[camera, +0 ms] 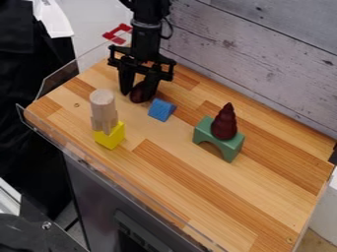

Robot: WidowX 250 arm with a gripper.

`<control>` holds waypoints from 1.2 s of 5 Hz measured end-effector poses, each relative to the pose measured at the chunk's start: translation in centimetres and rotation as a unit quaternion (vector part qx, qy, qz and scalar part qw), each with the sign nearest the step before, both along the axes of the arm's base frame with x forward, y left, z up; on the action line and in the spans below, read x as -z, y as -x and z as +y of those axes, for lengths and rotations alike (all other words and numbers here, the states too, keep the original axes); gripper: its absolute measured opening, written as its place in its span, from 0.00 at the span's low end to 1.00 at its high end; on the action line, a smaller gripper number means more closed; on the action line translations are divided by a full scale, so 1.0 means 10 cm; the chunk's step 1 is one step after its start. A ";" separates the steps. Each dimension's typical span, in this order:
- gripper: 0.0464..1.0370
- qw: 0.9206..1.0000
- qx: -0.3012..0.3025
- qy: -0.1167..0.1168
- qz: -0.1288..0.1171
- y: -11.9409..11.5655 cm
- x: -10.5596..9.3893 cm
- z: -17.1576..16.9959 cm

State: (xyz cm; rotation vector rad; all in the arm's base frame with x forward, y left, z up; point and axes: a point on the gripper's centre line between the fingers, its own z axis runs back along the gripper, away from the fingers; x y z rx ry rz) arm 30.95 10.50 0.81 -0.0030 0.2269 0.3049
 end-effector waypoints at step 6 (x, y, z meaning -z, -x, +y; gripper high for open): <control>0.96 0.999 0.018 -0.019 -0.044 0.32 -0.84 -0.09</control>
